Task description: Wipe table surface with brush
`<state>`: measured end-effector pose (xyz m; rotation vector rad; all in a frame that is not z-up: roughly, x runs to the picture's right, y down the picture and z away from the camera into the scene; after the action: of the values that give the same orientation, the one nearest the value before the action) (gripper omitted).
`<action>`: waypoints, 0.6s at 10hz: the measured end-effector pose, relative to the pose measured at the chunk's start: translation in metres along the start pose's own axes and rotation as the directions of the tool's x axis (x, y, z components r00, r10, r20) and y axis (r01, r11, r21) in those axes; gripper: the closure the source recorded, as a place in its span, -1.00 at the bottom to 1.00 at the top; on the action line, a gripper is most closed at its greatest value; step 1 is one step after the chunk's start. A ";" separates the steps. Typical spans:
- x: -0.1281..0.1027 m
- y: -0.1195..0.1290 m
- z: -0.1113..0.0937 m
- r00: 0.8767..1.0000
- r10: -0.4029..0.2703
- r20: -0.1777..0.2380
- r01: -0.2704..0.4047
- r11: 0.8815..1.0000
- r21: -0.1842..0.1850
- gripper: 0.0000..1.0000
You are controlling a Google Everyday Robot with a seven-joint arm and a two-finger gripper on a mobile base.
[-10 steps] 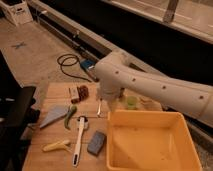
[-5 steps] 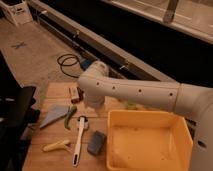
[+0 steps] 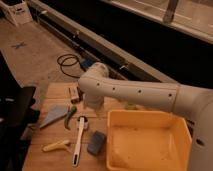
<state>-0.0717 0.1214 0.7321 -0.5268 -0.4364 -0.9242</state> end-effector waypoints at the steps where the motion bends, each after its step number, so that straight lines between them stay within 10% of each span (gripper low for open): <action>1: -0.009 -0.010 0.007 0.999 -0.029 0.018 0.029 0.999 0.012 -0.30; 6: -0.063 -0.037 0.049 0.968 -0.231 0.102 0.230 0.973 0.022 -0.30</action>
<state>-0.1424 0.1719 0.7444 -0.5236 -0.6055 -1.1205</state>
